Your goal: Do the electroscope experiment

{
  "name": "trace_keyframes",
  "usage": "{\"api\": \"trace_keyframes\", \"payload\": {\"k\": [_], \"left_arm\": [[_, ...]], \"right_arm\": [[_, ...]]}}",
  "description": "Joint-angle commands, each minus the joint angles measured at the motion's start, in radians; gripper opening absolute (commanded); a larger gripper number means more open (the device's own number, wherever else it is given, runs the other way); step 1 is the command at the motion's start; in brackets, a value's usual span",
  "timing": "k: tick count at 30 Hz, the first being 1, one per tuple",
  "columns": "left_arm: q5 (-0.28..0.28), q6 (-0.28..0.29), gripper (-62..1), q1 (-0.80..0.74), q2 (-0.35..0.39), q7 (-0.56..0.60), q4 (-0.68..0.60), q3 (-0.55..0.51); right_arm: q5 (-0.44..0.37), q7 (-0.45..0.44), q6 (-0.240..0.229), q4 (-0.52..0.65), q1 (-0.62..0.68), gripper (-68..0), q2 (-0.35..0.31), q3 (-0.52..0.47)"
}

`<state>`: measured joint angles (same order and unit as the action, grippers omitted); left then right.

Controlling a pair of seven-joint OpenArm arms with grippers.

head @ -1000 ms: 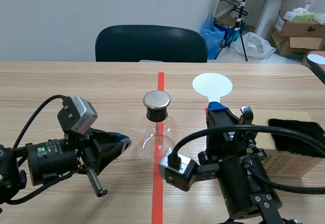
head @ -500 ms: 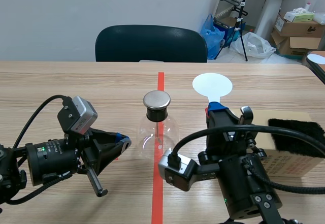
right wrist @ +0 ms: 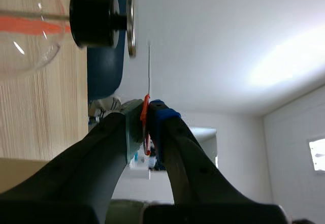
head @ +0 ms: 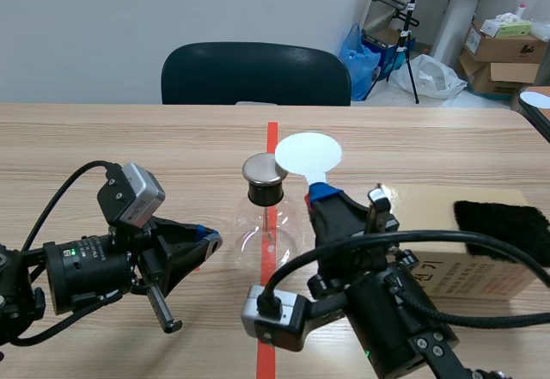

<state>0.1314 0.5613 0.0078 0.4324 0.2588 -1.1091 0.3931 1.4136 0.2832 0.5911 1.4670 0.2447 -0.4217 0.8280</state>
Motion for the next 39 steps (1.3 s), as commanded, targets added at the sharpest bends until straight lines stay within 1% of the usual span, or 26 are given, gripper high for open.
{"api": "trace_keyframes", "payload": {"k": [1,5,10,39], "left_arm": [[0.013,0.002,-57.9,-0.005,-0.003,0.011,-0.017,-0.008],[0.013,0.002,-57.9,-0.005,-0.003,0.011,-0.017,-0.008],[0.013,0.002,-57.9,-0.005,-0.003,0.011,-0.017,-0.008],[0.013,0.002,-57.9,-0.005,-0.003,0.011,-0.017,-0.008]], "right_arm": [[0.007,-0.029,0.014,0.01,-0.013,-66.7,-0.005,-0.004],[0.007,-0.109,0.014,0.01,-0.013,-66.7,-0.005,-0.004],[0.003,-0.161,0.014,0.01,-0.013,-66.7,-0.005,-0.004],[-0.004,-0.163,0.014,0.01,-0.013,-66.7,-0.005,-0.005]]}}
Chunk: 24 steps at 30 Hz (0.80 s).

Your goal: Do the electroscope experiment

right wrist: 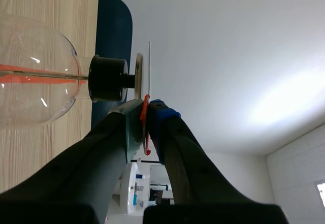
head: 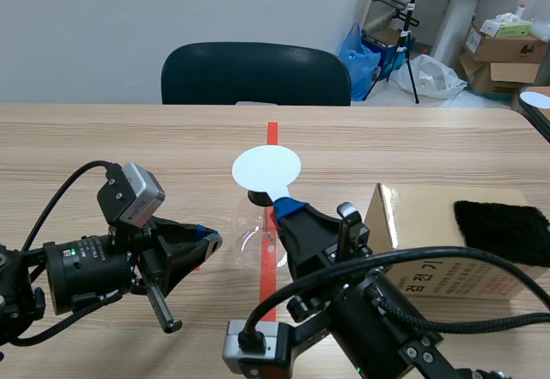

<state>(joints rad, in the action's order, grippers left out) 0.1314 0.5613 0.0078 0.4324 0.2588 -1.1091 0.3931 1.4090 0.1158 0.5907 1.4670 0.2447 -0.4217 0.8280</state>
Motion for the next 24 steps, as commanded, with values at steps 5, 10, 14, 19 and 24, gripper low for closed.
{"api": "trace_keyframes", "payload": {"k": [5,10,14,19,24], "left_arm": [[0.013,0.002,-57.9,-0.005,-0.003,0.011,-0.017,-0.008],[0.013,0.002,-57.9,-0.005,-0.003,0.011,-0.017,-0.008],[0.013,0.002,-57.9,-0.005,-0.003,0.011,-0.017,-0.008],[0.013,0.002,-57.9,-0.005,-0.003,0.011,-0.017,-0.008],[0.013,0.002,-57.9,-0.005,-0.003,0.011,-0.017,-0.008]], "right_arm": [[0.001,0.005,0.015,0.01,-0.013,-66.7,-0.005,-0.005],[0.001,0.028,0.015,0.011,-0.013,-66.7,-0.005,-0.005],[0.001,0.087,0.015,0.011,-0.015,-66.7,-0.005,-0.005],[0.0,0.171,0.015,0.013,-0.015,-66.6,-0.005,-0.005],[0.0,0.274,0.015,0.013,-0.015,-66.7,-0.005,-0.005]]}}
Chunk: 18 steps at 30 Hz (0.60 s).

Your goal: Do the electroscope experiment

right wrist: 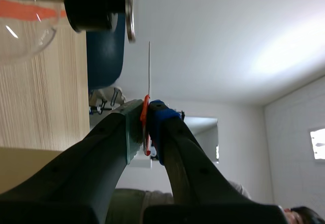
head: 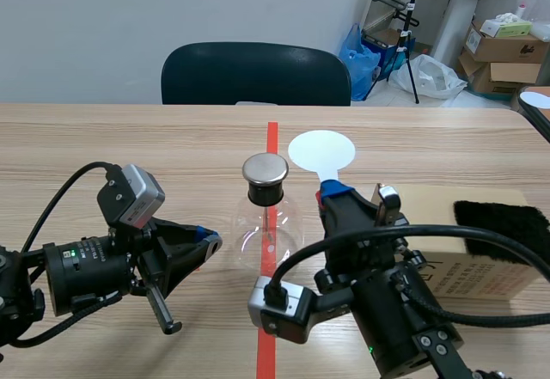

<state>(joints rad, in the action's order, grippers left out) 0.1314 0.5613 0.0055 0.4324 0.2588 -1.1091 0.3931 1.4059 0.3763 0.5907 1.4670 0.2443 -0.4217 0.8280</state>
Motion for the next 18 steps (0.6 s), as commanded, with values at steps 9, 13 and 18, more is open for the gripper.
{"api": "trace_keyframes", "payload": {"k": [9,13,18], "left_arm": [[0.013,0.002,-57.9,-0.002,-0.003,0.011,-0.017,-0.008],[0.013,0.002,-57.9,-0.002,-0.003,0.011,-0.017,-0.008],[0.013,0.002,-57.9,-0.002,-0.003,0.011,-0.017,-0.008]], "right_arm": [[0.004,0.155,0.015,0.013,-0.015,-66.7,-0.005,-0.005],[0.004,0.19,0.014,0.013,-0.015,-66.7,-0.005,-0.005],[0.007,0.206,0.014,0.013,-0.015,-66.7,-0.005,-0.021]]}}
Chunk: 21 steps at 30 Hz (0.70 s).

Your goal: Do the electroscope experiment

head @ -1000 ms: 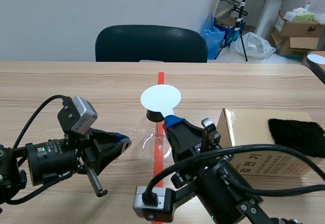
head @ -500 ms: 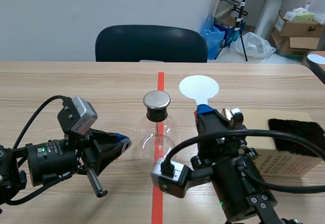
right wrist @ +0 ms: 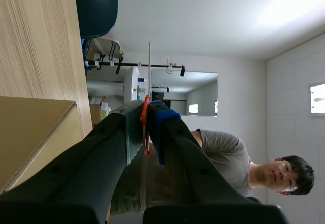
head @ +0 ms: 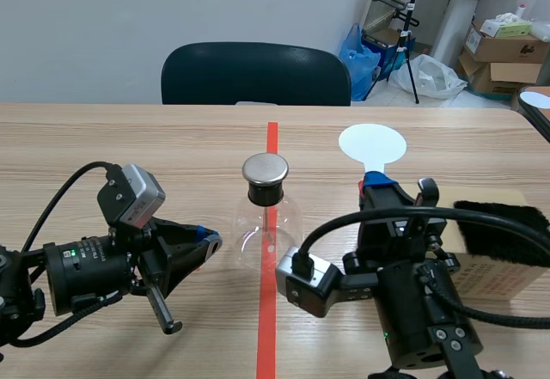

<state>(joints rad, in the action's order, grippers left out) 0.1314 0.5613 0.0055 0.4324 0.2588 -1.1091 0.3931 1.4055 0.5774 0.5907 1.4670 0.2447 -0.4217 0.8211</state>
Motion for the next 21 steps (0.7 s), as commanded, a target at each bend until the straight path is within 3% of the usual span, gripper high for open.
{"api": "trace_keyframes", "payload": {"k": [1,12,21], "left_arm": [[0.013,0.002,-57.9,-0.002,-0.002,0.011,-0.017,-0.008],[0.013,0.002,-57.9,-0.002,-0.002,0.011,-0.017,-0.008],[0.013,0.002,-57.9,-0.002,-0.002,0.011,-0.017,-0.008]], "right_arm": [[0.008,0.006,0.014,0.013,-0.015,-66.7,-0.005,-0.016],[0.006,-0.002,0.015,0.013,-0.015,-66.7,-0.005,-0.022],[-0.003,-0.108,0.015,0.047,-0.015,-66.7,-0.005,-0.022]]}}
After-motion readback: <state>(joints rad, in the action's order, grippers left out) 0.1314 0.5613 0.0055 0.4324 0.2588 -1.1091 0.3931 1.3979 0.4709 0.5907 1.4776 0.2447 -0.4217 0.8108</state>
